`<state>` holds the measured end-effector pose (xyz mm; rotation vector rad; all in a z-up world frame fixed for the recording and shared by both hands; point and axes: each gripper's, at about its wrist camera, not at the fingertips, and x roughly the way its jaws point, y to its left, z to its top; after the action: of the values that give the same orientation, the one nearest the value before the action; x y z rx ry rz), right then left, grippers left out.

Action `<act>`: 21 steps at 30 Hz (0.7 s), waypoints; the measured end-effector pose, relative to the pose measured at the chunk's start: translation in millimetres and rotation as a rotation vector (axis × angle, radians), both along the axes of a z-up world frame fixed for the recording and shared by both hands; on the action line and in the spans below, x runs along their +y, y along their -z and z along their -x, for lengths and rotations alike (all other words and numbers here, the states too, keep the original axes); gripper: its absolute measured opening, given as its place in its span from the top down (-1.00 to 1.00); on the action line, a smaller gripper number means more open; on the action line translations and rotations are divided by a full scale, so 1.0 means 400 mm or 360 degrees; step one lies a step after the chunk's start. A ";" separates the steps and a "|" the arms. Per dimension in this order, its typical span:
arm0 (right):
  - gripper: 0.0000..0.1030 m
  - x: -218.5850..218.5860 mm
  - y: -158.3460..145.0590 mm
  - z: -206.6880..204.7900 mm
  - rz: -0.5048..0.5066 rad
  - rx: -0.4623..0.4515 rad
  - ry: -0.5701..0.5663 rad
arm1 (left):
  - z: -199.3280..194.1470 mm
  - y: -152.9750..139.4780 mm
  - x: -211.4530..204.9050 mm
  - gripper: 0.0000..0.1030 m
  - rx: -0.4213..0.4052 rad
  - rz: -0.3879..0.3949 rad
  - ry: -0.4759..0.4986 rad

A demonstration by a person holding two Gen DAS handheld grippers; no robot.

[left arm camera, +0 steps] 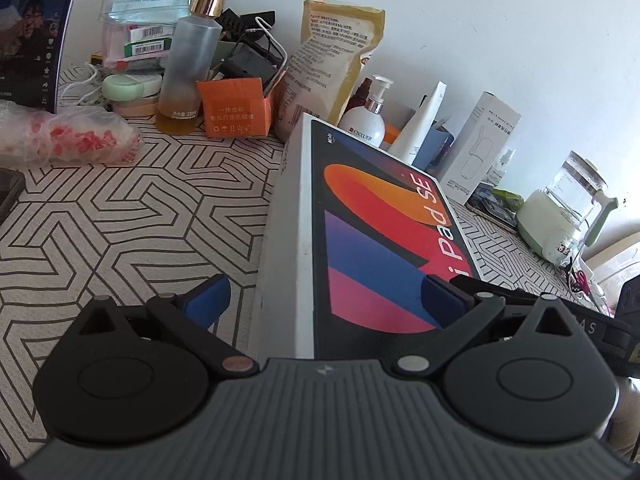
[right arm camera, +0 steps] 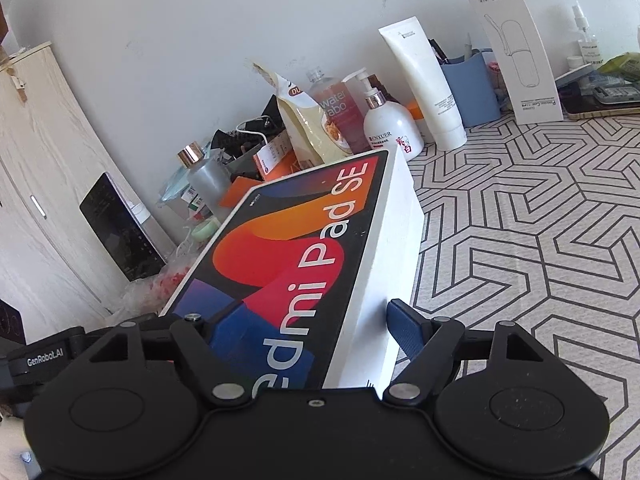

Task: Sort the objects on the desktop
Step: 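Carry the lid over the white tray box with both tools, aligning its edges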

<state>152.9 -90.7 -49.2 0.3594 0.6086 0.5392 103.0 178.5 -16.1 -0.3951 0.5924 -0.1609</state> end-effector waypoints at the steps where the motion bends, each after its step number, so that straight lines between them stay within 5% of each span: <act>1: -0.58 0.002 0.001 0.001 0.0014 -0.0004 -0.0001 | 0.009 -0.004 0.000 -0.99 -0.0017 -0.0006 -0.0012; 11: -0.58 0.005 -0.006 -0.007 0.0024 0.0032 0.0003 | 0.057 -0.024 -0.020 -0.99 -0.0094 -0.0058 0.0038; 21: -0.61 -0.003 -0.012 0.006 0.0028 0.0060 -0.0012 | 0.030 -0.003 0.015 -1.00 -0.0026 0.0002 -0.0109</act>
<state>150.3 -91.8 -44.4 0.3515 0.6510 0.5347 90.8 184.6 -15.0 -0.4142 0.5619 -0.0991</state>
